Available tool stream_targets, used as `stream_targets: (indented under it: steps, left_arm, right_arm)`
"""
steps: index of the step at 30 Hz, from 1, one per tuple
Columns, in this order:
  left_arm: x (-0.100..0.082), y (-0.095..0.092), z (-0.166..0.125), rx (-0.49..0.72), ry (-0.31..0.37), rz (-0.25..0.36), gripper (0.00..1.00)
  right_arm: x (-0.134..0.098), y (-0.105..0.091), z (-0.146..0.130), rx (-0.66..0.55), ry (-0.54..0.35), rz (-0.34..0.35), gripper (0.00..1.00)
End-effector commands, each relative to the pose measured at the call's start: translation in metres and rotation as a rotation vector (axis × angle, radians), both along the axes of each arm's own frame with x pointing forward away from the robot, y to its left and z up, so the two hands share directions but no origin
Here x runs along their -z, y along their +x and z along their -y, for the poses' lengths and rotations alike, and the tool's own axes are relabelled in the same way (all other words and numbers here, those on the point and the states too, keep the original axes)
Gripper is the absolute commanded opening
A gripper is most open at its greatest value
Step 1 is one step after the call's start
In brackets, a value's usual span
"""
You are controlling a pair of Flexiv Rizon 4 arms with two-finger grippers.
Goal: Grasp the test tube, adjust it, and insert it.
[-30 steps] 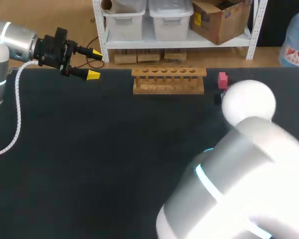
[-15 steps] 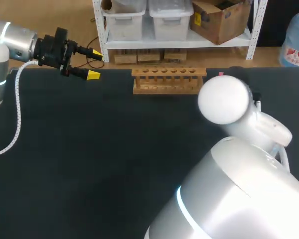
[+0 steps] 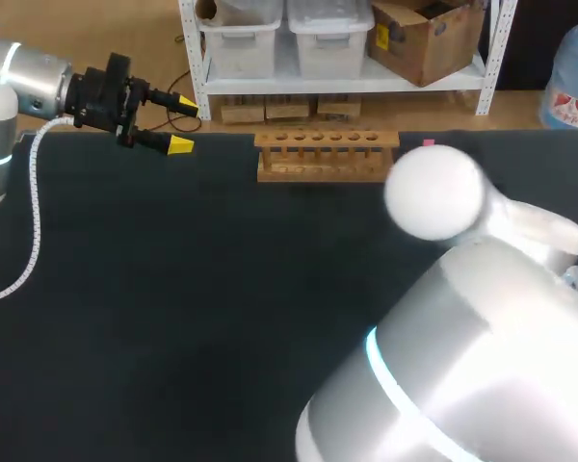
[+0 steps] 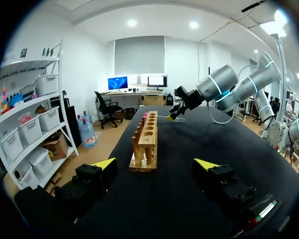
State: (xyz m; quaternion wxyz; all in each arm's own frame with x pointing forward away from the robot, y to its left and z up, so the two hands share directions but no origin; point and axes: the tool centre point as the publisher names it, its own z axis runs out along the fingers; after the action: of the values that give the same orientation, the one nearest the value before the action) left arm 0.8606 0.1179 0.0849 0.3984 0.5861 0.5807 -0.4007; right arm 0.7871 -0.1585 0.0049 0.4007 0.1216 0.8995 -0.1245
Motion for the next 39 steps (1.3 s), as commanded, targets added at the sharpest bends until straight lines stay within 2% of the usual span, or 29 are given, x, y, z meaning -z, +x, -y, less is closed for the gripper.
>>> stream_targets:
  steps: [1,10,15,39]
  left_arm:
    - [0.000,0.001,0.000,0.001,0.001,0.000,1.00]
    - [0.000,0.001,0.000,0.001,0.001,0.000,1.00]
    - [0.000,0.001,0.000,0.001,0.001,0.000,1.00]
    - [0.000,0.001,0.000,0.001,0.001,0.000,1.00]
  right_arm:
    - [-0.005,-0.002,0.009,-0.084,0.074,-0.027,1.00]
    - [-0.009,-0.006,0.004,-0.274,0.110,-0.038,1.00]
    - [-0.004,-0.008,0.003,-0.321,0.108,-0.058,1.00]
    - [0.013,0.006,-0.003,-0.364,0.126,-0.086,1.00]
